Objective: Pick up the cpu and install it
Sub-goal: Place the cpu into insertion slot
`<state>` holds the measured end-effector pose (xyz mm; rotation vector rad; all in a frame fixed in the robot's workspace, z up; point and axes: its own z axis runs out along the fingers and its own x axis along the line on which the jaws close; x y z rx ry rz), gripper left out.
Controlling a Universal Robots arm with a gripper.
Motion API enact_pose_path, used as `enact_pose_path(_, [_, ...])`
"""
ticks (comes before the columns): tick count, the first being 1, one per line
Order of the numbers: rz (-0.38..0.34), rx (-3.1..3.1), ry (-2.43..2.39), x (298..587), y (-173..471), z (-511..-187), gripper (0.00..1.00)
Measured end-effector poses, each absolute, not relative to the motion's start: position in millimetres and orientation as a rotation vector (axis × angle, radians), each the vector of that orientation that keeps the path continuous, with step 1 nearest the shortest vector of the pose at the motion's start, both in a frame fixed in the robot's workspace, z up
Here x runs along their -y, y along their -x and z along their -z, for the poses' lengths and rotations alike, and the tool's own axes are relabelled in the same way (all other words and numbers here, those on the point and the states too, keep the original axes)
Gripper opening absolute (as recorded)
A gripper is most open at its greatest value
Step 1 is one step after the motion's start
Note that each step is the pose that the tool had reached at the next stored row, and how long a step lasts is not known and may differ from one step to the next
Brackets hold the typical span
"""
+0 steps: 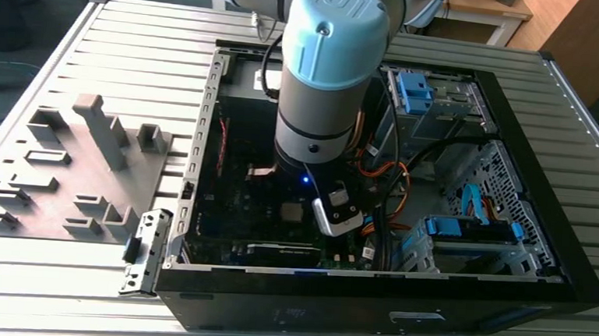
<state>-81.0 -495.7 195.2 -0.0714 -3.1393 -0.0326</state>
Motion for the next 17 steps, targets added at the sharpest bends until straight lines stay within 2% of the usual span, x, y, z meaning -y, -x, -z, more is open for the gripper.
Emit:
enact_pose_path(9, [0.033,3.139,0.071,495.7,81.0,-205.0,0.59])
enact_pose_path(10, [0.033,3.139,0.071,495.7,81.0,-205.0,0.57])
enact_pose_path(11, [0.033,3.139,0.071,495.7,81.0,-205.1,0.51])
enact_pose_path(12, [0.033,3.139,0.071,495.7,81.0,-205.1,0.51])
enact_pose_path(14, [0.033,3.139,0.071,495.7,81.0,-205.2,0.39])
enact_pose_path(16, [0.033,3.139,0.071,495.7,81.0,-205.3,0.39])
enact_pose_path(17, [0.033,3.139,0.071,495.7,81.0,-205.4,0.33])
